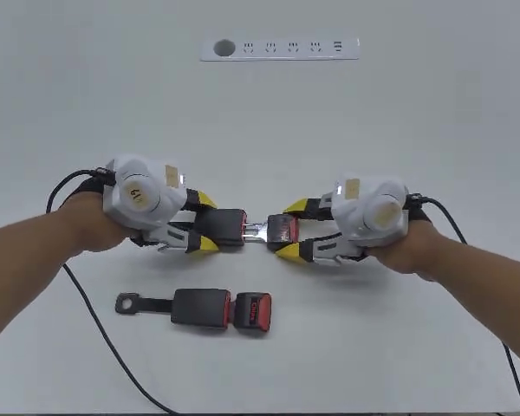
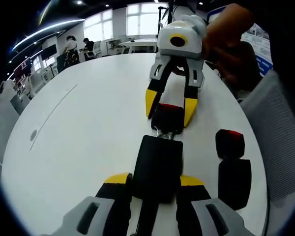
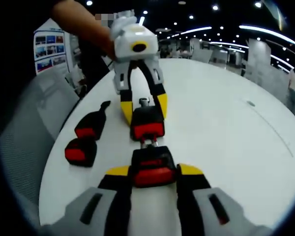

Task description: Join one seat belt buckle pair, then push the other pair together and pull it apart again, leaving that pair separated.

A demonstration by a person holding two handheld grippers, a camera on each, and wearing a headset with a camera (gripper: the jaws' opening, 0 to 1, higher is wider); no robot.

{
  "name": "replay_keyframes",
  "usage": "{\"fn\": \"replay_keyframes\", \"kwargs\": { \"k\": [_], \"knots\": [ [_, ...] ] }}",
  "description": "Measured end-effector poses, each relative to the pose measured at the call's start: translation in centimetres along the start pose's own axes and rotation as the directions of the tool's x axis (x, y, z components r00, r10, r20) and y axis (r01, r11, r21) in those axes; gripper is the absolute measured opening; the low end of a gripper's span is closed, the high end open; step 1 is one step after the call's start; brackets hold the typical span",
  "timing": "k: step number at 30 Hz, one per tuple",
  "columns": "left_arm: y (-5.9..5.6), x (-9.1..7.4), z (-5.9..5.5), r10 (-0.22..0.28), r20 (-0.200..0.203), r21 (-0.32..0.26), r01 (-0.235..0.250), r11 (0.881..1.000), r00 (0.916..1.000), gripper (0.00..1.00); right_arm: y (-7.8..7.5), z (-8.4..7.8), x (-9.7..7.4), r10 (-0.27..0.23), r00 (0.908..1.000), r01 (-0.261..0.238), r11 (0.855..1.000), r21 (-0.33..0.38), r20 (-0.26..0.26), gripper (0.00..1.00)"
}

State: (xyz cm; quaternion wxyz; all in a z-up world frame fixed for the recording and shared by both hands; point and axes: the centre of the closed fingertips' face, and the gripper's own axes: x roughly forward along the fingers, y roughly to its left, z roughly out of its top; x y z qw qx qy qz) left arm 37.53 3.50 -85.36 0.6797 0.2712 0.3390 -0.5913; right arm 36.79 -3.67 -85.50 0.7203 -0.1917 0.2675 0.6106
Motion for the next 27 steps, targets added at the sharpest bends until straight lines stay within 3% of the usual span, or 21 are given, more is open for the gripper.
{"fn": "replay_keyframes", "kwargs": {
  "k": [12, 21, 27],
  "knots": [
    [-0.2, 0.1, 0.1, -0.026, -0.041, 0.060, 0.028, 0.998, 0.9989, 0.35, -0.2, 0.2, 0.4, -0.003, 0.9998, 0.003, 1.000, 0.009, -0.022, 0.35],
    [-0.4, 0.1, 0.4, -0.031, -0.047, 0.069, 0.034, 0.997, 0.9984, 0.34, -0.3, 0.6, 0.8, -0.003, 0.9993, 0.004, 1.000, 0.030, -0.036, 0.35],
    [-0.5, 0.0, 0.4, -0.052, -0.067, 0.096, 0.058, 0.994, 0.9964, 0.33, -0.1, 1.4, 1.9, -0.008, 0.9986, 0.010, 1.000, 0.026, -0.053, 0.35]
  ]
}}
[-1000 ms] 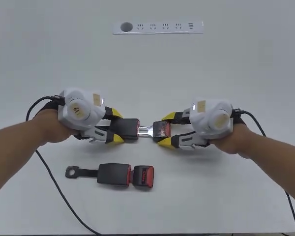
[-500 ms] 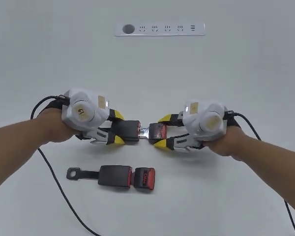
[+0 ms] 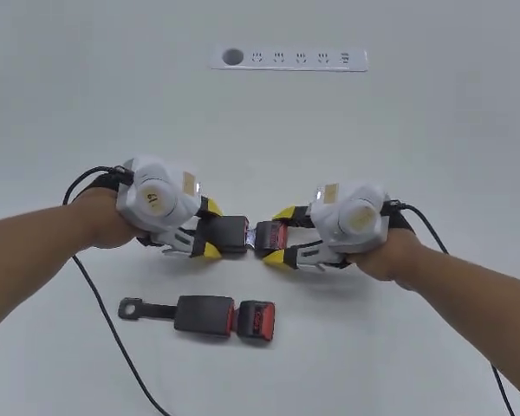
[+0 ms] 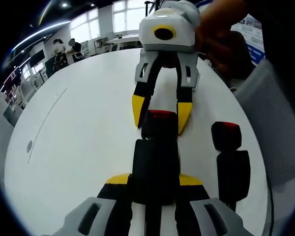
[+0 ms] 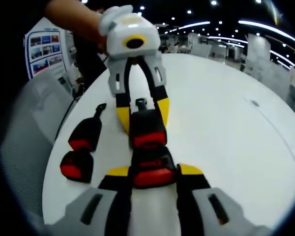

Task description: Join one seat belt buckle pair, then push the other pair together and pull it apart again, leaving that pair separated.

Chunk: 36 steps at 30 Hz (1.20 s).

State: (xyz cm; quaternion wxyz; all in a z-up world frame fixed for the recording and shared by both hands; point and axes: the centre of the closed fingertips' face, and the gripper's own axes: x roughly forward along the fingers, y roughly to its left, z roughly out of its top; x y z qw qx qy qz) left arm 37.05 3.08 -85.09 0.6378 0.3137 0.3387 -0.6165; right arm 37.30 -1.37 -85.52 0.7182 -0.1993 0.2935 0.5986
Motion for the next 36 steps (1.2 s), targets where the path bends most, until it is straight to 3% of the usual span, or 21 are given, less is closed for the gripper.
{"fn": "replay_keyframes", "kwargs": {
  "k": [20, 36],
  "knots": [
    [-0.19, -0.18, -0.31, -0.039, -0.026, 0.053, 0.041, 0.998, 0.9989, 0.34, 0.22, 0.33, 0.49, -0.003, 0.9975, 0.001, 1.000, -0.023, -0.071, 0.34],
    [-0.33, -0.05, -0.21, -0.048, -0.033, 0.063, 0.050, 0.997, 0.9983, 0.34, 0.32, 0.01, 0.29, -0.009, 0.9968, 0.007, 0.999, -0.031, -0.080, 0.35]
  ]
}}
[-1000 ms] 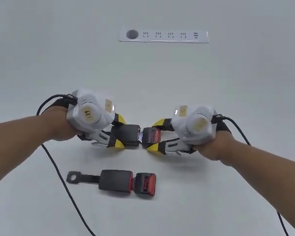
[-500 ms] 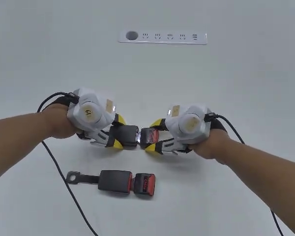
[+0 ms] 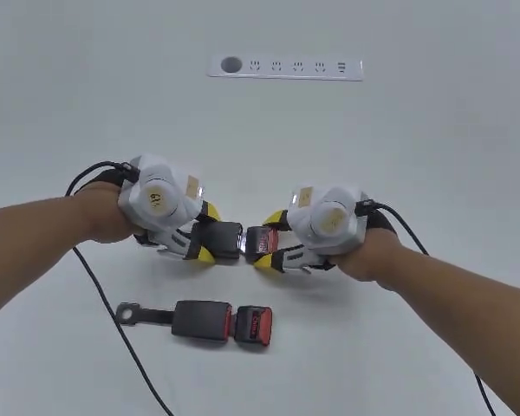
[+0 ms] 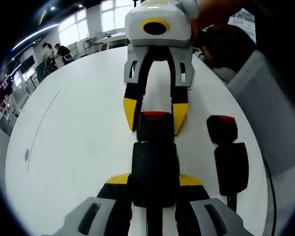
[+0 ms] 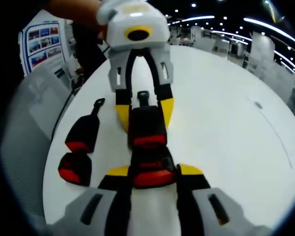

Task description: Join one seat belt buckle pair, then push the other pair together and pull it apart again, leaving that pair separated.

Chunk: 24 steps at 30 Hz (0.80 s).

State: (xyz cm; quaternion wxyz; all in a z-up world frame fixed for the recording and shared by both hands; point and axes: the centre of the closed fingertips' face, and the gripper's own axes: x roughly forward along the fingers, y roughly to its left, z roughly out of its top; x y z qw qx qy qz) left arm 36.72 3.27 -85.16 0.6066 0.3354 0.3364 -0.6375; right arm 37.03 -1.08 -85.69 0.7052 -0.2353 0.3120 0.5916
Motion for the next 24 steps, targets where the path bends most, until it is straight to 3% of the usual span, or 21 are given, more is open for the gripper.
{"fn": "replay_keyframes", "kwargs": {
  "k": [24],
  "knots": [
    [0.24, -0.16, -0.03, -0.011, 0.003, 0.014, 0.011, 1.000, 0.9999, 0.34, -0.13, 0.04, -0.04, -0.015, 0.9999, 0.015, 1.000, -0.010, 0.001, 0.35]
  ]
}}
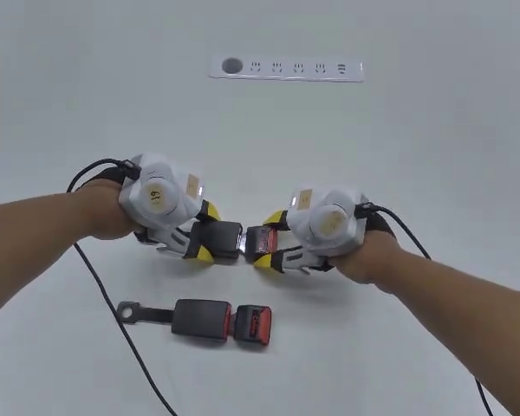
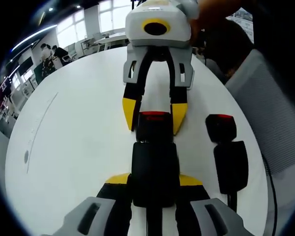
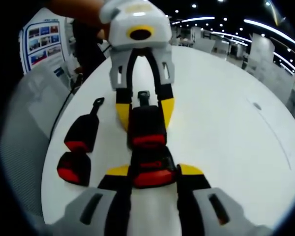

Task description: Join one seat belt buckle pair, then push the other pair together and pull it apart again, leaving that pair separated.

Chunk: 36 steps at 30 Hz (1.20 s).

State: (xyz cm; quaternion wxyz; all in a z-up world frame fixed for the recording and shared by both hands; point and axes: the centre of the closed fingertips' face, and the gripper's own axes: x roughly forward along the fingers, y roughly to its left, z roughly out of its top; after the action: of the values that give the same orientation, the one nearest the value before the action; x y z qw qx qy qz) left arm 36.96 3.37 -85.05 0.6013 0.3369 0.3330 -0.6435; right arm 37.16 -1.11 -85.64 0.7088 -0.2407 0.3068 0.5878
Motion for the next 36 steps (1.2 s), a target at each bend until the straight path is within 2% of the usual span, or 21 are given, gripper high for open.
{"fn": "replay_keyframes", "kwargs": {
  "k": [16, 27, 36],
  "knots": [
    [-0.2, -0.2, -0.2, 0.010, 0.013, -0.019, -0.010, 1.000, 0.9999, 0.35, 0.1, -0.8, -0.6, -0.005, 1.0000, 0.005, 1.000, 0.003, 0.008, 0.36],
    [-0.1, -0.2, -0.3, 0.009, 0.008, -0.023, -0.009, 1.000, 0.9999, 0.35, 0.1, -1.4, -1.9, -0.010, 0.9989, 0.010, 1.000, -0.006, 0.046, 0.36],
    [-0.1, -0.2, -0.4, 0.013, 0.011, -0.037, -0.012, 0.999, 0.9999, 0.35, 0.3, -2.9, -3.6, -0.007, 0.9992, 0.007, 1.000, -0.017, 0.040, 0.36]
  ]
}}
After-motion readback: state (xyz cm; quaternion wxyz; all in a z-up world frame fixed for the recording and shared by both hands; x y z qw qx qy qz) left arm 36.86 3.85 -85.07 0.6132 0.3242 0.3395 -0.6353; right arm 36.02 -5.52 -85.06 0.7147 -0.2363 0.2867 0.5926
